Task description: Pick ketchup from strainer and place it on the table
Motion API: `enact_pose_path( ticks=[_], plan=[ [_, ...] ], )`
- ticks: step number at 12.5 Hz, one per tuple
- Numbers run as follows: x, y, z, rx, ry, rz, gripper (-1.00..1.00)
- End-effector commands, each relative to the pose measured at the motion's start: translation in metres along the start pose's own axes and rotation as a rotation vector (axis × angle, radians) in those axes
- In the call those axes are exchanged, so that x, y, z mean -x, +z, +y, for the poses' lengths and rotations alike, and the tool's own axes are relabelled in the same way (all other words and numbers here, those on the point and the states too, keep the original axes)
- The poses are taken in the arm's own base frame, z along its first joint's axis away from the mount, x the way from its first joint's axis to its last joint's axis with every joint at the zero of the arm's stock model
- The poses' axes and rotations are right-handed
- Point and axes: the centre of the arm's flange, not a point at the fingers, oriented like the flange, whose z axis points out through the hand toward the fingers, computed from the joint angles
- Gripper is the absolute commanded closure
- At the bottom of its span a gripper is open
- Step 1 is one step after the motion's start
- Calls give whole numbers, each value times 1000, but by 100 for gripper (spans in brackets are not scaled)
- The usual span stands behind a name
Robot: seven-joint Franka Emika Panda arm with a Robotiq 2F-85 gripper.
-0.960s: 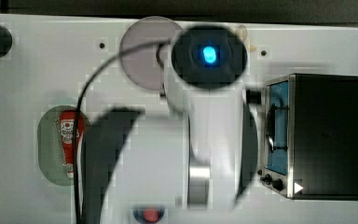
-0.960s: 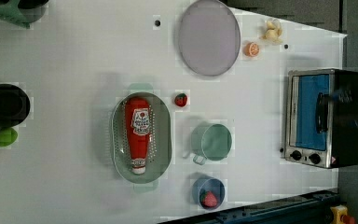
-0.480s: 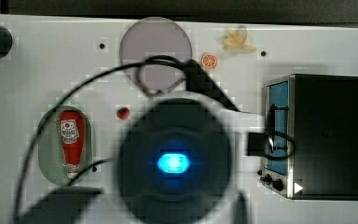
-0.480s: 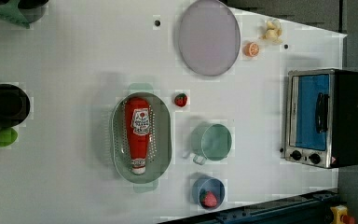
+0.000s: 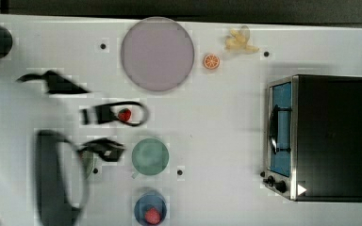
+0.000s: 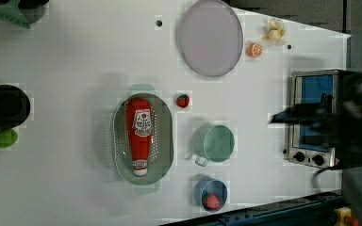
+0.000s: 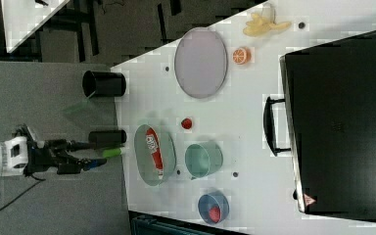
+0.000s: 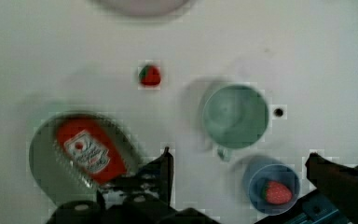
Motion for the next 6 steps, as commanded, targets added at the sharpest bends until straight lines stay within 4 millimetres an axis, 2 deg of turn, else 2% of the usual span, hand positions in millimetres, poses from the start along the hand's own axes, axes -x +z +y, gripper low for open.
enact_pose_path(
  ticks=[1, 4, 6],
  plan=[
    [30, 6, -34, -33, -41, 30, -100],
    [65, 36, -70, -41, -140, 24, -100],
    [90, 67, -89, -48, -201, 17, -100]
  ],
)
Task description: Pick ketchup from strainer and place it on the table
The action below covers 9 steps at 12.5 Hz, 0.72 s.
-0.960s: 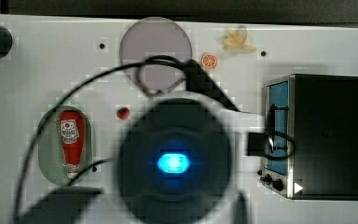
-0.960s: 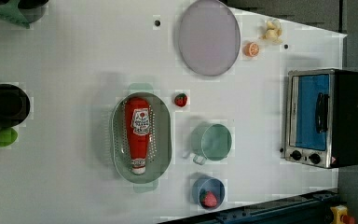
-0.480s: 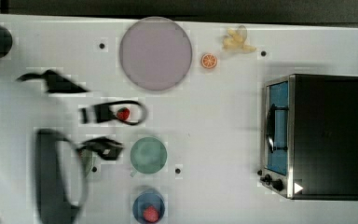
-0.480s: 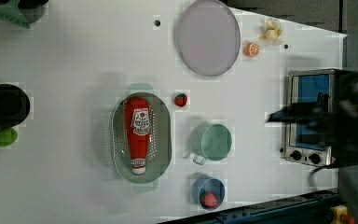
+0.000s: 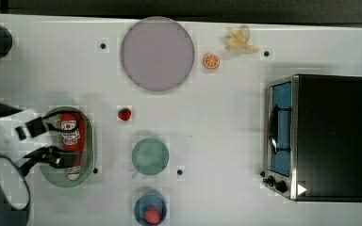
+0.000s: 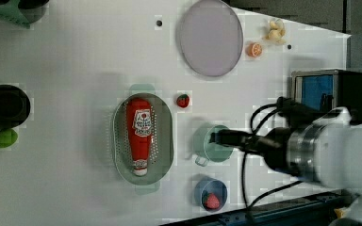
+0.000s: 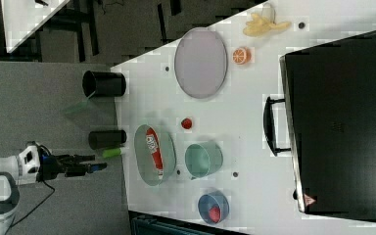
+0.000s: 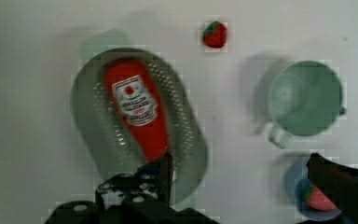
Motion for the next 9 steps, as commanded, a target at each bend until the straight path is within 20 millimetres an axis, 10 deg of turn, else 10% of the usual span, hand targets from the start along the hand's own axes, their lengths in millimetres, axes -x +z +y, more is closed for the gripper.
enact_pose_path(
  ticks=[1, 9],
  plan=[
    [18, 36, -20, -17, -13, -11, -100],
    [40, 171, -44, -138, -192, 51, -100]
  ],
)
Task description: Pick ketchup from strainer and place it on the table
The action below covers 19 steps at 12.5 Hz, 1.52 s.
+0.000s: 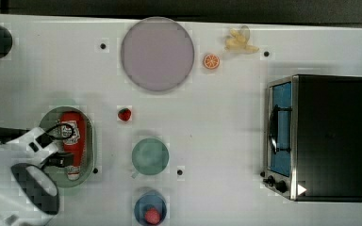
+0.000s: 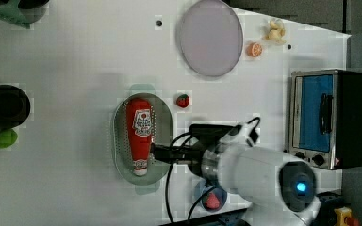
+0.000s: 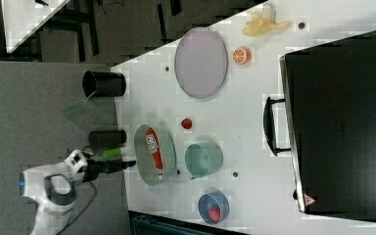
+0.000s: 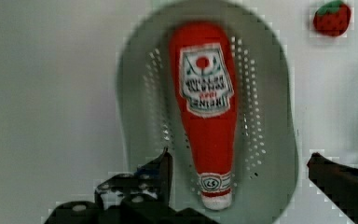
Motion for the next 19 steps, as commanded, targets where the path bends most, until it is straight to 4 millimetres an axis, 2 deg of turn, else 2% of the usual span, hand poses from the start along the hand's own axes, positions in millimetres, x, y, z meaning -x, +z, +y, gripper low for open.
enact_pose_path(
  ticks=[1, 7, 12, 13, 15, 16, 19],
  plan=[
    [-6, 28, -1, -53, 12, 17, -100],
    [-12, 99, -1, -132, 41, -29, -100],
    [-25, 138, -1, -118, 53, -31, -100],
    [-27, 145, -2, -116, 62, -40, -91],
    [-29, 155, -5, -114, 65, -49, -42],
    [-28, 153, -9, -125, 59, -44, -19],
    [-29, 146, -9, -111, 57, -34, -16]
  ],
)
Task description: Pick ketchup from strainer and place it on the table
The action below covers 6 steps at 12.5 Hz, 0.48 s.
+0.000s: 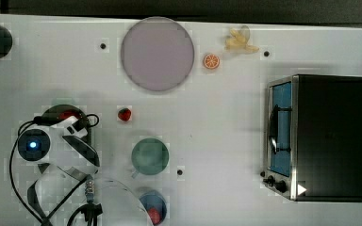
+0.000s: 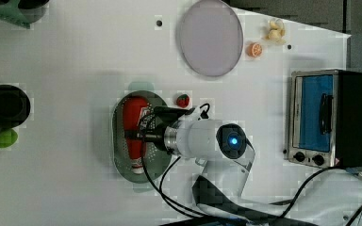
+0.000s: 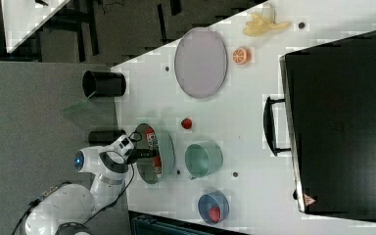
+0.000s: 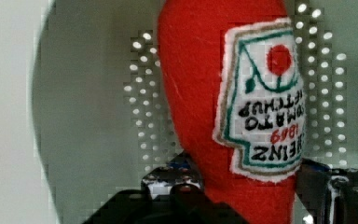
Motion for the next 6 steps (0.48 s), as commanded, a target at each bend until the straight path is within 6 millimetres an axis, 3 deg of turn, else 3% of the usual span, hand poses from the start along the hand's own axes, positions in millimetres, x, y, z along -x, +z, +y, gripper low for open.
enact_pose_path(
  ticks=[1, 3, 6],
  plan=[
    [6, -20, -18, 13, 15, 36, -16],
    [9, -44, -23, 66, 11, 50, -16],
    [4, -110, -38, 48, 119, 68, -16]
  ],
)
